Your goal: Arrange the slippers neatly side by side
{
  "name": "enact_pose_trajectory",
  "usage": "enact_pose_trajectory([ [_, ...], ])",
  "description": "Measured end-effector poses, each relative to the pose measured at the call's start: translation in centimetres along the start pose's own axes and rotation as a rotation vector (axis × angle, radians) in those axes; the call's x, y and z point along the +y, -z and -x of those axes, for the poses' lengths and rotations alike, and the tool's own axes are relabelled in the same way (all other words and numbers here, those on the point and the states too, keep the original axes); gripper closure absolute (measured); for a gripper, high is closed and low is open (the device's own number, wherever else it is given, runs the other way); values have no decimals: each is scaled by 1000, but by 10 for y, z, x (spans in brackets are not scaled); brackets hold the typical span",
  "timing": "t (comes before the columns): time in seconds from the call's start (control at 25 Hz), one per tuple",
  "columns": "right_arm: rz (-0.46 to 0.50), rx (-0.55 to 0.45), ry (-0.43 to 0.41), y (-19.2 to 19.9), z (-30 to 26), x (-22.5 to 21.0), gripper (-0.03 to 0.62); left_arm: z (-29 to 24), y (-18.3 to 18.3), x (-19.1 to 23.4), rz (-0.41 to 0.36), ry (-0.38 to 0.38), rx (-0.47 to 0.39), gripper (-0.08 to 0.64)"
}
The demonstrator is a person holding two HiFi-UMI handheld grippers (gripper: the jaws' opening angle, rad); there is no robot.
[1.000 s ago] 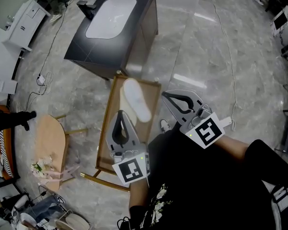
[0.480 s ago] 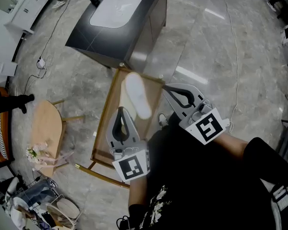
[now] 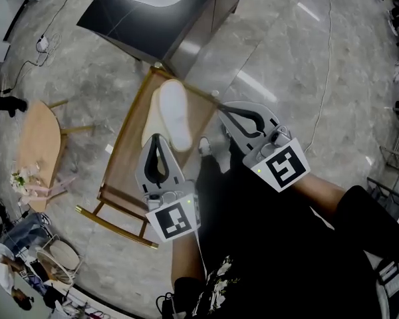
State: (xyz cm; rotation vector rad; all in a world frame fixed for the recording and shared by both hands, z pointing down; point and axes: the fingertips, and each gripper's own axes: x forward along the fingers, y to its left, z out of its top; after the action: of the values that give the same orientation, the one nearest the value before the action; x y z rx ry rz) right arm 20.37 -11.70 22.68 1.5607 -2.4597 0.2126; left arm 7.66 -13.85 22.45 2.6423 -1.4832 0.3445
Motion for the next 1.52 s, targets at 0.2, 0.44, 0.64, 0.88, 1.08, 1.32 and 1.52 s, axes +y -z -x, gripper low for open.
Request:
enact_pose_trajectory([
  [0.2, -14, 59, -42, 26, -9, -9, 597, -10, 29, -9, 29, -25, 76, 558],
  [0.44, -1, 82, -62, 62, -31, -8, 597, -24, 87, -6, -14, -20, 174, 557],
  [0.64, -37, 119, -70, 87, -36, -7, 597, -41, 117, -13, 4, 6, 233, 484],
  [0.88, -59, 151, -75, 110, -40, -9, 597, -58, 145, -13, 5, 16, 275, 479],
  [1.08, -68, 184, -88, 131, -42, -10, 597, -68, 171, -22, 6, 30, 328, 456],
  [1.32, -93, 202, -76, 143, -47, -12, 597, -85, 195, -25, 25, 54, 387, 412],
  [1.52, -99, 225, -69, 151, -46, -15, 597, -99, 217, -28, 23, 83, 449, 382],
])
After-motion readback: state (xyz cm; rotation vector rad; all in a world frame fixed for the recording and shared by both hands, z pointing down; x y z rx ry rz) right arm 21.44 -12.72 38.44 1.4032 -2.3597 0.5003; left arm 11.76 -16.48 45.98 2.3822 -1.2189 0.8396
